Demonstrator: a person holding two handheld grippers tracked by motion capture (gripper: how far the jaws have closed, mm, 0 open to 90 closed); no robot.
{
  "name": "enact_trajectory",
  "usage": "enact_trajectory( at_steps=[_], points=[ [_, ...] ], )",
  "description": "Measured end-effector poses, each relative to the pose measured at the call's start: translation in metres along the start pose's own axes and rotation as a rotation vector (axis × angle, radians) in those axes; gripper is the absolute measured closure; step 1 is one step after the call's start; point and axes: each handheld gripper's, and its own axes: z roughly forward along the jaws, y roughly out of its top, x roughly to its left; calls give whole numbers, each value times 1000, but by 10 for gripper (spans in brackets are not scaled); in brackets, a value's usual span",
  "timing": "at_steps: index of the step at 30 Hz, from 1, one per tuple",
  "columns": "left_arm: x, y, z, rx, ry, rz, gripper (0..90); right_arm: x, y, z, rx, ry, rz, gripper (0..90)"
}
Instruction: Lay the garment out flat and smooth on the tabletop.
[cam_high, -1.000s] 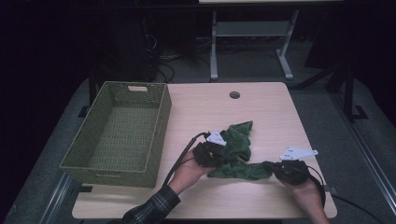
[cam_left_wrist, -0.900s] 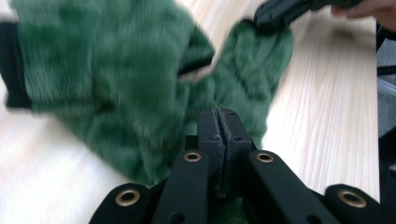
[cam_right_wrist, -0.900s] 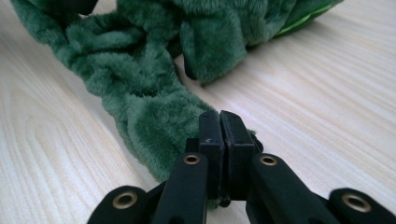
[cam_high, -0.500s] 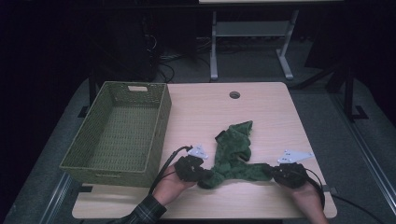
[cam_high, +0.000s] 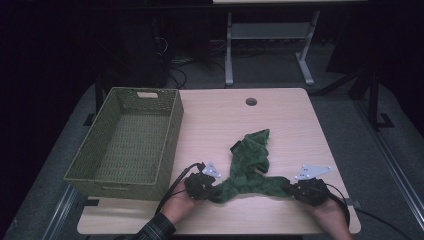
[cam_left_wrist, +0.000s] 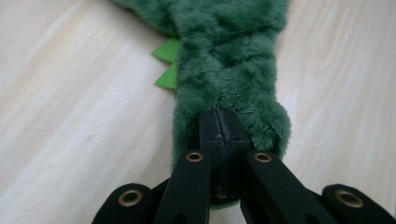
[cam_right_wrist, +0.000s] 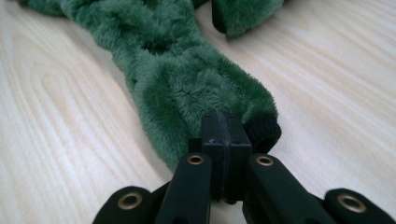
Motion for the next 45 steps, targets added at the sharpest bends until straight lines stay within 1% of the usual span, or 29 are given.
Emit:
enact_trajectory(
  at_steps=[4, 6, 7, 8, 9, 10, 11, 13, 16, 17, 18, 19, 20, 21, 23, 24, 25, 26, 30, 32, 36, 37, 38, 39, 40, 41, 42, 43, 45],
  points=[
    [7, -3, -4, 1, 10, -17, 898, 2, -5, -5, 10, 10, 21, 900],
    [6, -5, -4, -8, 7, -37, 898, 6, -8, -9, 17, 9, 16, 900],
    [6, -6, -5, 5, 8, -23, 898, 8, -10, -10, 18, 8, 15, 900],
    [2, -7, -6, 4, 0, -30, 898, 13, -15, -14, 20, 22, 21, 900],
    [2, -7, -6, 4, 0, -30, 898, 13, -15, -14, 20, 22, 21, 900],
    [1, -9, -8, 16, -12, -24, 898, 15, -17, -16, 22, 27, 22, 900],
    [-3, -12, -8, 7, -30, -35, 897, 20, -22, -20, 21, 35, 29, 900],
    [-4, -13, -9, 16, -39, -26, 897, 23, -24, -21, 17, 37, 25, 900],
    [-7, -12, -11, -3, -56, -38, 869, 25, -26, -23, 12, 32, 19, 899],
    [-6, -10, -14, -17, -67, -38, 836, 25, -24, -23, 7, 34, 13, 877],
    [-5, -7, -17, -39, -65, -42, 809, 24, -22, -25, -20, 34, 15, 853],
    [-2, 1, -24, -64, -50, -31, 753, 22, -17, -27, -42, 23, 12, 821],
    [-2, 1, -24, -64, -50, -31, 725, 22, -17, -27, -42, 23, 12, 821],
    [0, 5, -26, -81, -41, -32, 705, 18, -9, -27, -61, 17, 11, 795],
    [8, 19, -30, -117, -30, -37, 653, 15, -2, -24, -68, 7, 7, 761],
    [8, 19, -30, -117, -30, -37, 638, 15, -2, -24, -68, 7, 7, 761],
    [16, 33, -30, -133, -17, -27, 625, 11, 4, -19, -76, 10, 13, 731],
    [20, 39, -28, -152, -12, -35, 609, 8, 8, -15, -82, 13, 15, 719],
    [32, 54, -22, -195, -35, -65, 579, 3, 18, -6, -71, 8, 17, 669],
    [41, 64, -15, -199, -26, -71, 572, 2, 19, -4, -71, 6, 18, 658],
    [54, 76, -5, -206, -20, -67, 561, 1, 21, 2, -66, 12, 24, 628],
    [57, 79, -3, -212, -22, -70, 559, 1, 21, 4, -59, 18, 25, 619],
    [61, 85, 2, -212, -43, -70, 554, 1, 20, 8, -47, 24, 30, 610],
    [61, 85, 2, -212, -43, -70, 551, 1, 20, 8, -47, 24, 30, 610],
    [63, 90, 10, -214, -65, -70, 546, 2, 20, 10, -40, 26, 37, 601],
    [63, 90, 10, -214, -65, -70, 542, 2, 20, 11, -36, 30, 46, 601],
    [64, 93, 14, -215, -79, -63, 542, 2, 20, 11, -36, 30, 46, 601],
    [62, 98, 20, -209, -77, -50, 528, 1, 21, 13, -32, 29, 49, 599],
    [62, 100, 23, -207, -82, -44, 526, 1, 21, 13, -31, 29, 51, 598]
  ],
)
